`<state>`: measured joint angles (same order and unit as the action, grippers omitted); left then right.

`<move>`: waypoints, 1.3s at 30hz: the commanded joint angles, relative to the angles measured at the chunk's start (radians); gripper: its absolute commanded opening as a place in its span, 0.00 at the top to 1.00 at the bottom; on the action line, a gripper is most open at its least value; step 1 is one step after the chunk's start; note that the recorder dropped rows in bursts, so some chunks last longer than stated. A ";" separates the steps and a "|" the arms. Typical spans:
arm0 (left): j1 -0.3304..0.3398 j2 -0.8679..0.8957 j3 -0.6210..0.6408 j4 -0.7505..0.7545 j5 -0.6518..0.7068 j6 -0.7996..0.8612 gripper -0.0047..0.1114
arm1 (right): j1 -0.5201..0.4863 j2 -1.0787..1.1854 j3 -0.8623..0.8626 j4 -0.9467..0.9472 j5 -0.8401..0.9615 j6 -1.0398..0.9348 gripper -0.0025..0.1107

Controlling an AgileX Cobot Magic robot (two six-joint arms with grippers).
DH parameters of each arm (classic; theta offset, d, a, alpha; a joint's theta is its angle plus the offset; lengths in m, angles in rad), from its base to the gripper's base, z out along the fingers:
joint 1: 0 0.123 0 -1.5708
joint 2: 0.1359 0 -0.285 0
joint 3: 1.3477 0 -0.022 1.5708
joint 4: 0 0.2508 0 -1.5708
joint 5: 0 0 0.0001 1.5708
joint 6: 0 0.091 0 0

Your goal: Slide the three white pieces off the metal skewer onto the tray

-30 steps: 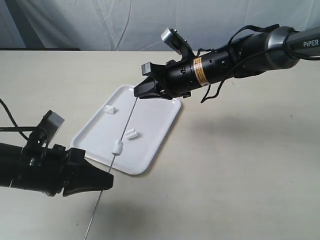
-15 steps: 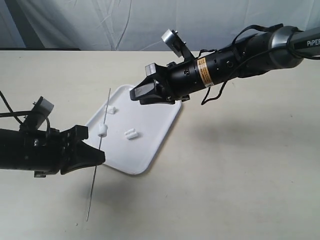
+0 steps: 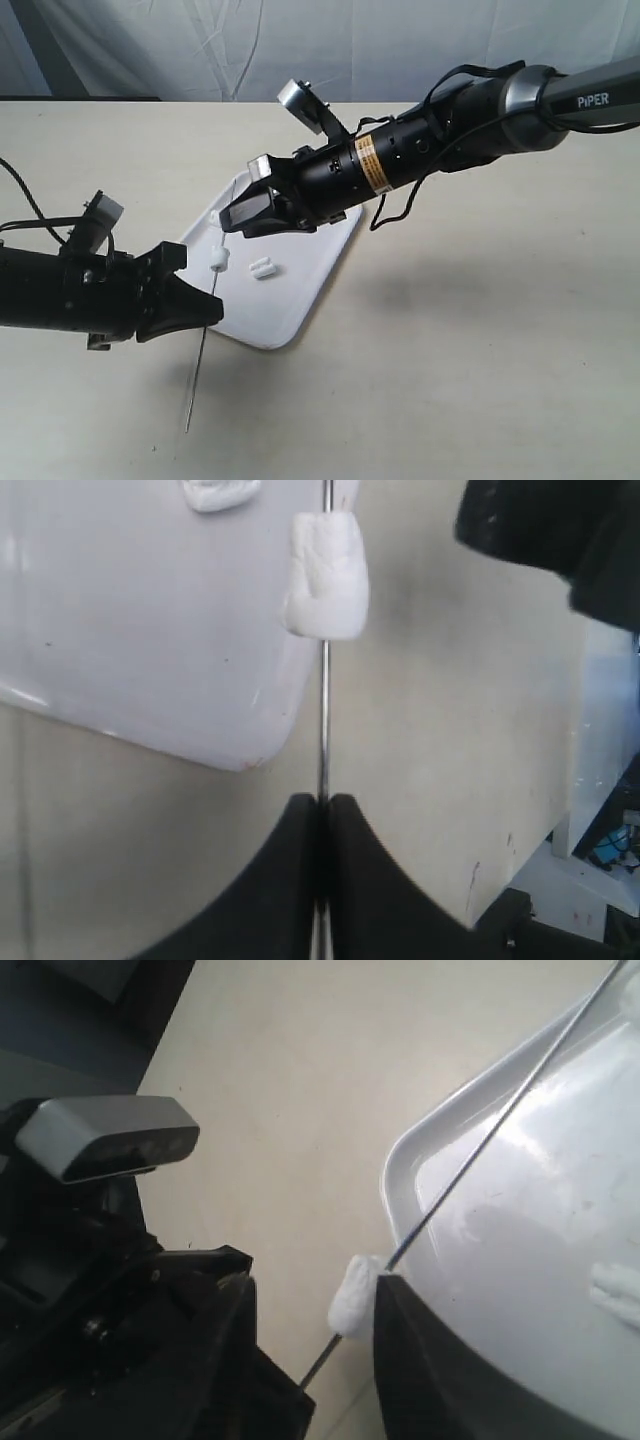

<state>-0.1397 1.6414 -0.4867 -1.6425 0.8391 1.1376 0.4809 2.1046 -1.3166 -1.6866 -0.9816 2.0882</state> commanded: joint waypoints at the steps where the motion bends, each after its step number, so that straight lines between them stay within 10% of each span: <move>1: 0.002 0.003 -0.004 -0.095 0.093 0.050 0.96 | 0.009 -0.004 0.006 -0.034 0.011 0.017 0.64; 14: 0.002 0.003 -0.004 -0.100 0.130 0.051 0.96 | 0.009 -0.004 0.006 -0.021 0.027 0.017 0.54; 19: 0.002 0.003 -0.004 -0.102 0.122 0.075 0.96 | 0.031 0.031 0.006 0.099 -0.001 0.017 0.68; 39: 0.002 0.003 -0.004 -0.102 0.070 0.097 0.96 | 0.050 0.074 0.006 0.110 -0.027 0.017 0.68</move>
<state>-0.1397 1.6437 -0.4887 -1.7294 0.9192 1.2292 0.5318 2.1829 -1.3166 -1.5868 -1.0045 2.0882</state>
